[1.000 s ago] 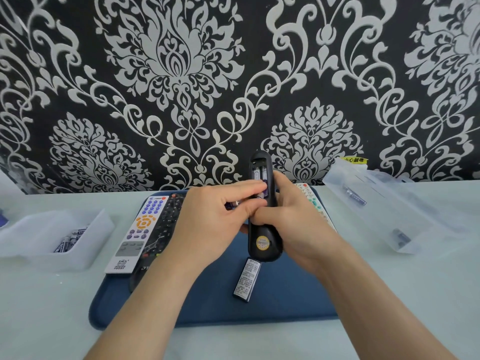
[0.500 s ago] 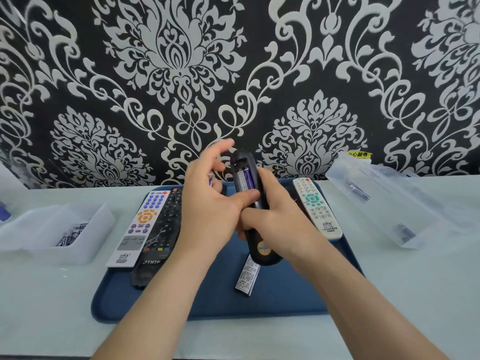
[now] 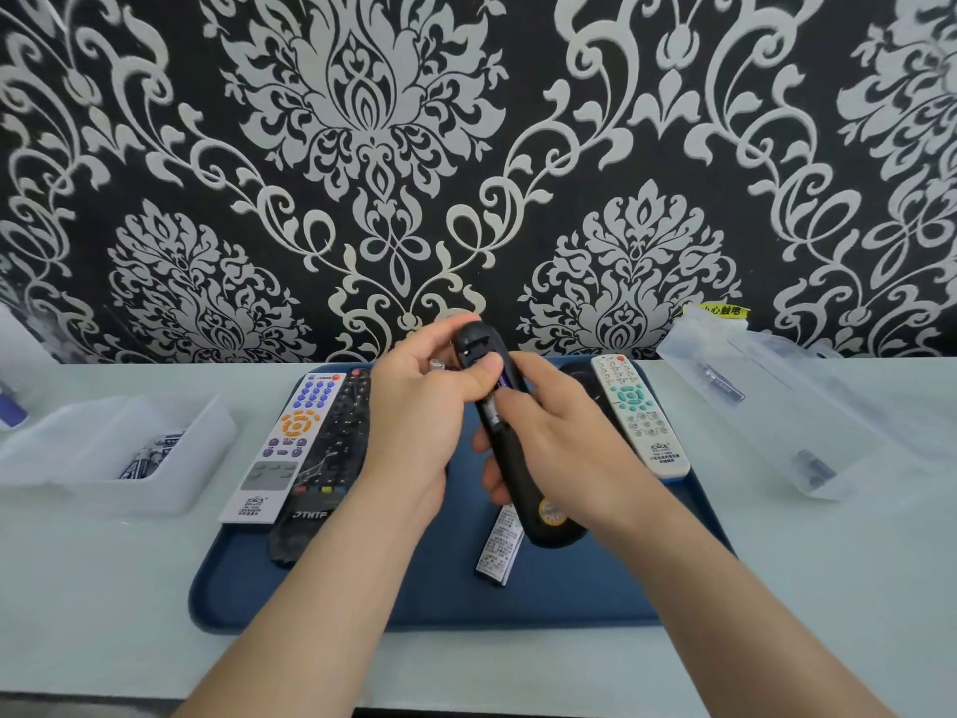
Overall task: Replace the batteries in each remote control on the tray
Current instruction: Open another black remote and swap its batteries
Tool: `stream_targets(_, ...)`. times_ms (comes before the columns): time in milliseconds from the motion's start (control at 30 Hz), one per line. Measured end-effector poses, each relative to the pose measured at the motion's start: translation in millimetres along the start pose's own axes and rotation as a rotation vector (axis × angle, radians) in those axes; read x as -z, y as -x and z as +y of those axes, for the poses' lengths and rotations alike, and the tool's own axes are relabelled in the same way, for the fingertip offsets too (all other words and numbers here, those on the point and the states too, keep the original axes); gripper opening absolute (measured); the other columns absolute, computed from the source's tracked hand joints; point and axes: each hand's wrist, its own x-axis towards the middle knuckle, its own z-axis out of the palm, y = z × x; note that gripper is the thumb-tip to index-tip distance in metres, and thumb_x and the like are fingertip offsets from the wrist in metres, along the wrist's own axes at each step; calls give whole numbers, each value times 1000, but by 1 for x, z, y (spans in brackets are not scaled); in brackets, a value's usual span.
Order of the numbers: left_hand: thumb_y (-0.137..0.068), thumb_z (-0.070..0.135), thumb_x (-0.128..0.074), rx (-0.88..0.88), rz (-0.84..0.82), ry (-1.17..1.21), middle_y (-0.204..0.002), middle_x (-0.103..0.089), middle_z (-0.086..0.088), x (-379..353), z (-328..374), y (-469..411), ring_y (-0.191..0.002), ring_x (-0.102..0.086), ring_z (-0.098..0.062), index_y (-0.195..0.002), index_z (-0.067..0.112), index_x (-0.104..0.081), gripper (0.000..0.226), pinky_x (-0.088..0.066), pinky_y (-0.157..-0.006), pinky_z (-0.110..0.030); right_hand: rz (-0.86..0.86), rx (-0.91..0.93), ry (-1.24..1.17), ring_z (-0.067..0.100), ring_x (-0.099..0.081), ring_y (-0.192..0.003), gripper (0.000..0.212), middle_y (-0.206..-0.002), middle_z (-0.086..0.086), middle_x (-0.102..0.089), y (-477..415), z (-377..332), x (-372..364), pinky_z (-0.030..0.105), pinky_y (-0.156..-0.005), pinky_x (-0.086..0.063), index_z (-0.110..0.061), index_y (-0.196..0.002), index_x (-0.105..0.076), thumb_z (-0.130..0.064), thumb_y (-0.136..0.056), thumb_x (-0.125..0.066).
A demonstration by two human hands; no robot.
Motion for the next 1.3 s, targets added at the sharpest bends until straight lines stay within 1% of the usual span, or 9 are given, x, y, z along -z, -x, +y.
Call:
stream_targets(100,-93,16,-58,106,-132,53,-67,-59,1,2,4,-5,-47,-48,-12,-108,11,-62,17,-31,-44,-28,14,-28,-104,22,-60,-52,21,-74,10,-68,1,-5,1,37,-54,-55,-17,-108,-58,-14,-103,-37)
stream_targets(167,-96,23,-52,218,-188,190,-65,-56,2,6,7,-10,-48,-44,-11,-111,4,-57,24,-24,-49,-35,24,-68,-226,22,-59,-50,27,-72,10,-70,1,-9,4,34,-51,-55,-16,-105,-61,-9,-102,-36)
stream_targets(300,-95,-7,-37,255,-145,417,-97,-70,-17,17,11,-12,-76,-67,-17,-124,2,-56,36,-55,-65,-23,39,-178,-442,24,-61,-53,25,-76,15,-69,-1,-9,12,34,-53,-57,-12,-107,-64,-12,-101,-39)
stream_targets(400,-95,-12,-36,236,-158,442,-99,-73,-19,18,8,-10,-91,-72,-22,-125,2,-56,39,-57,-73,-24,20,-216,-539,25,-62,-59,24,-78,15,-69,-2,-8,16,34,-55,-56,-7,-108,-62,-14,-100,-41)
stream_targets(567,-94,0,-49,134,-147,296,-106,-73,-9,17,8,-10,-98,-70,-18,-126,11,-58,35,-57,-77,-24,14,-211,-573,26,-63,-63,22,-79,15,-69,-3,-8,18,36,-58,-56,-7,-102,-61,-11,-97,-40)
stream_targets(733,-92,14,-60,23,-78,54,-91,-76,-1,15,13,-7,-63,-64,-5,-101,13,-68,13,-46,-52,-13,-17,-182,-555,26,-63,-65,31,-79,14,-68,-2,-8,18,35,-59,-57,-9,-115,-61,-7,-96,-37)
stream_targets(867,-95,9,-55,-143,-141,-132,-88,-73,-4,17,16,-8,-48,-43,-1,-92,14,-72,17,-37,-48,-10,-24,-175,-532,26,-65,-67,36,-83,16,-69,-3,-8,19,36,-60,-58,-12,-116,-64,-6,-95,-35)
stream_targets(1100,-98,-6,-34,-262,-297,-334,-113,-70,8,17,15,-7,-72,-50,-1,-117,29,-61,48,-39,-66,-15,-34,-172,-506,28,-66,-67,38,-83,16,-69,-3,-8,19,37,-61,-58,-11,-115,-63,-2,-93,-34)
stream_targets(1300,-85,-5,-64,-421,-129,-356,-89,-63,0,14,21,-3,-69,-65,-8,-99,27,-59,36,-51,-67,-18,-19,-167,-397,27,-68,-66,38,-81,14,-71,-3,-8,18,39,-65,-60,-14,-111,-66,0,-92,-36)
